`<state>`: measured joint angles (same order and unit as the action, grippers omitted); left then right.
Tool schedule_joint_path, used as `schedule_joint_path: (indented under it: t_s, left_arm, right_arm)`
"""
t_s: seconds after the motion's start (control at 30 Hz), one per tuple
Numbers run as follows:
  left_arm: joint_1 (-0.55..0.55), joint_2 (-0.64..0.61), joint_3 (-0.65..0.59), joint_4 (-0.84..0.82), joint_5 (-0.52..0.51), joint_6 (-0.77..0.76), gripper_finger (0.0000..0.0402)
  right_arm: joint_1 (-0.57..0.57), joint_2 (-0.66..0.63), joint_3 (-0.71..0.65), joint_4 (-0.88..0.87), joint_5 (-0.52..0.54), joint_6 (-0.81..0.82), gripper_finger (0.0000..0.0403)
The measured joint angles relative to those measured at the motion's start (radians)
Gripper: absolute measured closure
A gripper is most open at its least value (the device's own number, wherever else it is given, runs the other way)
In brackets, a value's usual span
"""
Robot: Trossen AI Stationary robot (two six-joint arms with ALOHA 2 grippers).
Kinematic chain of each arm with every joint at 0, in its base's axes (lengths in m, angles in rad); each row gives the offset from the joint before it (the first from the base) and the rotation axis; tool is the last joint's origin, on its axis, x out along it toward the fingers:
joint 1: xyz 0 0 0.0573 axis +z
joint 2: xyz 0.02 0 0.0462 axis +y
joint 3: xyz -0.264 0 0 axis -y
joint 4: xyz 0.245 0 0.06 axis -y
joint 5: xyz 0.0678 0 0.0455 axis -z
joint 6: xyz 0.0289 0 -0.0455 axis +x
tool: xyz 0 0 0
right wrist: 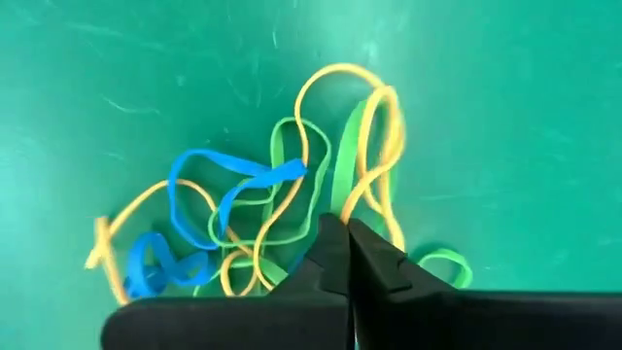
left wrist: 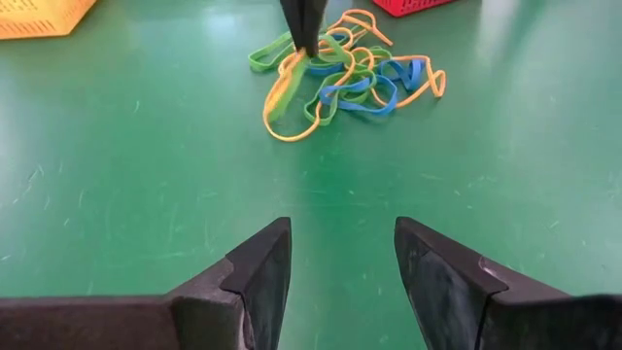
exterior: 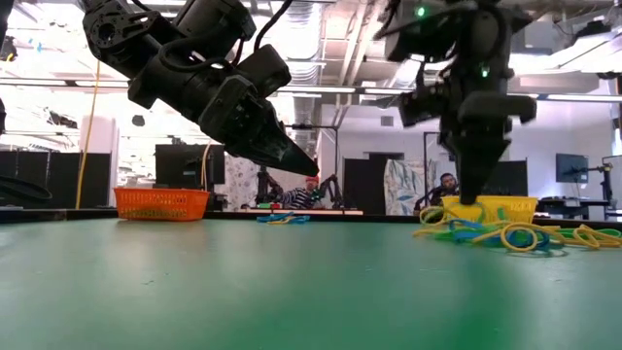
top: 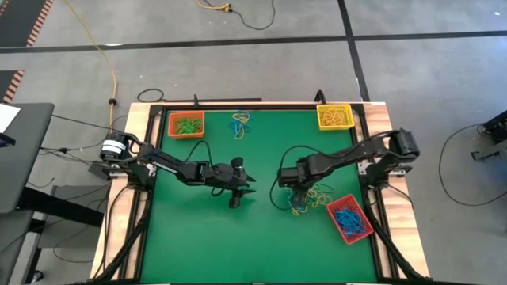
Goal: Sort rubber bands into baskets
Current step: Put the yellow rubber band into the yellow bin
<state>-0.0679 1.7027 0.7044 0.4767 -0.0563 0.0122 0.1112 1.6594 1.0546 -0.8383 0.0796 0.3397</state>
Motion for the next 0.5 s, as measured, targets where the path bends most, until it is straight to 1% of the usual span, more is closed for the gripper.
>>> schedule_joint_path:
  t_s: [0.07,0.3,0.5]
  left_arm:
    - [0.000,0.000,0.000,0.000,0.000,0.001,0.0226]
    - [0.000,0.000,0.000,0.019,0.000,0.001,0.0226]
    - [0.000,0.000,0.000,0.122,-0.001,0.021,0.0226]
  right_arm:
    - [0.000,-0.032,0.000,-0.001,0.002,0.002,0.0381]
    - [0.024,-0.105,0.000,0.019,0.006,-0.001,0.0389]
    - [0.047,-0.136,0.000,0.049,0.029,-0.028,0.0387]
